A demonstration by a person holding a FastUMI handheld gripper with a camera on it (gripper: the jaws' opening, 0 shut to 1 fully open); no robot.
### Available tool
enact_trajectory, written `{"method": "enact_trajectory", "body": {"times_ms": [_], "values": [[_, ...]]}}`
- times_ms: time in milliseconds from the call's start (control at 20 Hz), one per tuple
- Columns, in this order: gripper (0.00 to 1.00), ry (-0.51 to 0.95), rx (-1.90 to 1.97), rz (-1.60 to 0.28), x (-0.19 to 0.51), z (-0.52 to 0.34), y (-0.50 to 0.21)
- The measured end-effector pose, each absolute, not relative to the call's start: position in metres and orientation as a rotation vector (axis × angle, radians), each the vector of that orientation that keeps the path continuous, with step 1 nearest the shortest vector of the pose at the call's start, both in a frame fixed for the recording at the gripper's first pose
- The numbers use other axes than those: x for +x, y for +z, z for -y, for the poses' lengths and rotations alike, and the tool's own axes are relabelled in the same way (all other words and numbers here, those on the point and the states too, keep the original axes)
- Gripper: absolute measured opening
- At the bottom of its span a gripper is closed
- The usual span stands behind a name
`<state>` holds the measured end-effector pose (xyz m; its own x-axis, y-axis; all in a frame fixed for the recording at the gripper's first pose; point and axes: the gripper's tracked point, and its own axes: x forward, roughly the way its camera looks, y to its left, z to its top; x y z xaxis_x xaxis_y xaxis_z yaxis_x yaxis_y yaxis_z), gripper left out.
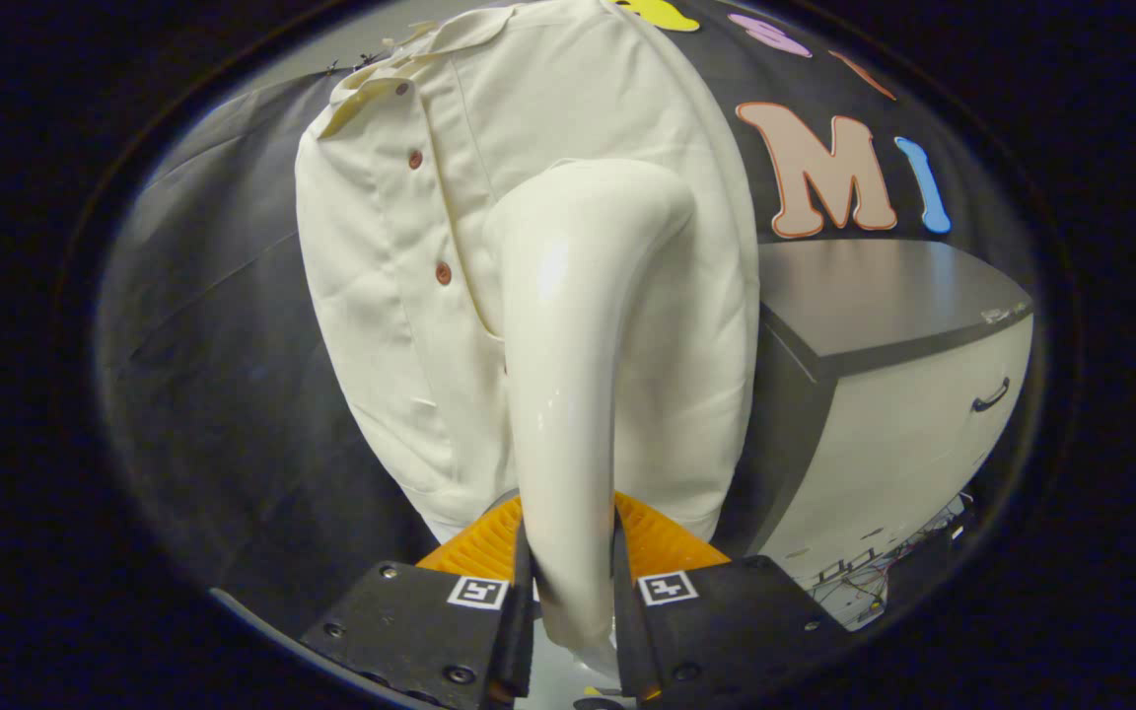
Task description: Iron the clothes twice with a garment steamer, once on the left side and once on the right side.
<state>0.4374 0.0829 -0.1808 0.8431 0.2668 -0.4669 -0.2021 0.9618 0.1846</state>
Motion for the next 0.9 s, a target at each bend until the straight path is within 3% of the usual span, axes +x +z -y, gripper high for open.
{"method": "enact_trajectory", "body": {"times_ms": [500,900], "values": [[0.34,0.217,0.136,-0.672,0.396,-0.066,-0.249],[0.34,0.157,0.144,-0.682,0.336,-0.054,-0.24]]}}
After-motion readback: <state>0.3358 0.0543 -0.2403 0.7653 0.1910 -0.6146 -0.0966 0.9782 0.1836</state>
